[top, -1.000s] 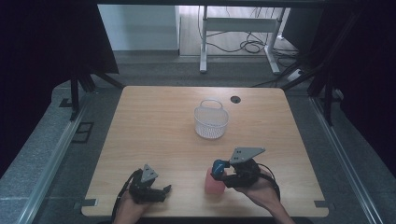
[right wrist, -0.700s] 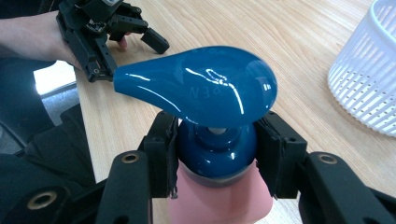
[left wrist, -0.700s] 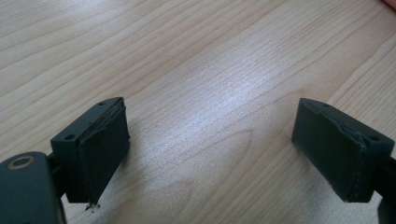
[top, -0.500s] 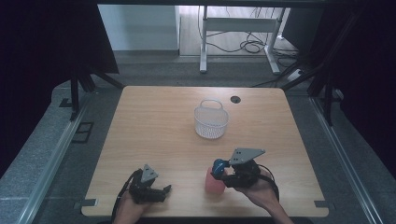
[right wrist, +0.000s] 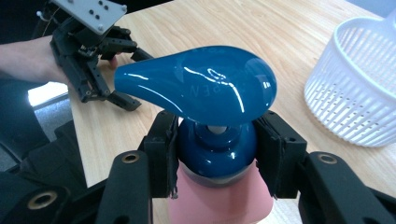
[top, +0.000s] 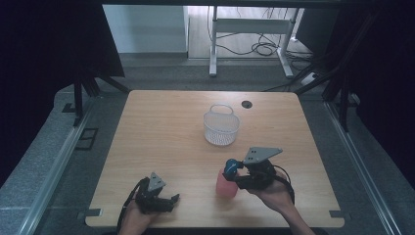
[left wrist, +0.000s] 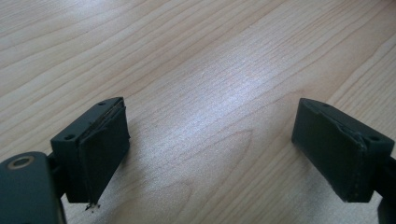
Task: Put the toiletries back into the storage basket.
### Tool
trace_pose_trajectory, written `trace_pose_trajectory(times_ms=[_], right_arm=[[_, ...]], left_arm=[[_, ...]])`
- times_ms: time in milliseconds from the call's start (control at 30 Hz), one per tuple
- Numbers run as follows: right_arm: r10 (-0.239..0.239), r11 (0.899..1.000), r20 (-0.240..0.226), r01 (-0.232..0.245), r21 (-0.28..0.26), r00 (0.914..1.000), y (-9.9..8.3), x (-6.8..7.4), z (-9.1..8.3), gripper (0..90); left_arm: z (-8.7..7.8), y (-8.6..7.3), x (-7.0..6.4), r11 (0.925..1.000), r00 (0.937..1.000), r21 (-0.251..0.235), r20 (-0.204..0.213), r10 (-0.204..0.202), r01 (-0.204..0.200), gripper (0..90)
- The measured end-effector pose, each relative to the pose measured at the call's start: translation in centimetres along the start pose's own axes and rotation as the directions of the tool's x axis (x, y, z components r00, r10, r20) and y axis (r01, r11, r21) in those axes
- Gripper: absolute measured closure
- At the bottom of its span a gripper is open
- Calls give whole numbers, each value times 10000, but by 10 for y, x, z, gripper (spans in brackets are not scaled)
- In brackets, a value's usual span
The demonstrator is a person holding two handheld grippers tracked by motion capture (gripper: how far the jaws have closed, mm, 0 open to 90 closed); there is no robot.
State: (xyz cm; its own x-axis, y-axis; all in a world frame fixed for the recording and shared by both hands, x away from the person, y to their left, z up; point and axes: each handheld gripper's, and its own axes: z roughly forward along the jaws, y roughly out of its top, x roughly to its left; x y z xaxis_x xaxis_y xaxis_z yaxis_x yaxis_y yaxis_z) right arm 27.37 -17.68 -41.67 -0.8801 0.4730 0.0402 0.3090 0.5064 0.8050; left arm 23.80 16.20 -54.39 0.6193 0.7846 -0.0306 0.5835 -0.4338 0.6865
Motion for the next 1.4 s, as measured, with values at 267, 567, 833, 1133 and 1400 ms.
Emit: trace_pose_trajectory(times_ms=[267,567,833,1133,1400], right_arm=[[48,9999,134,-47,-124,9999,11,-10,-5,525],[104,9996,247,-97,-258,9996,21,-20,-9,525],[239,9989,418,-222,-413,9988,32,-31,-11,525],[373,9982,659,-342,-484,9971,43,-43,-12,525],[496,9974,824,-451,-556,9954,54,-53,-12,525]], left_arm=[[0,0,0,10000,10000,7,5,4,-4,107],[0,0,0,10000,10000,8,4,3,-3,107],[0,0,0,10000,10000,-7,5,-1,1,107],[0,0,0,10000,10000,-22,-3,-3,3,107],[0,0,0,10000,10000,-22,2,-8,8,107]])
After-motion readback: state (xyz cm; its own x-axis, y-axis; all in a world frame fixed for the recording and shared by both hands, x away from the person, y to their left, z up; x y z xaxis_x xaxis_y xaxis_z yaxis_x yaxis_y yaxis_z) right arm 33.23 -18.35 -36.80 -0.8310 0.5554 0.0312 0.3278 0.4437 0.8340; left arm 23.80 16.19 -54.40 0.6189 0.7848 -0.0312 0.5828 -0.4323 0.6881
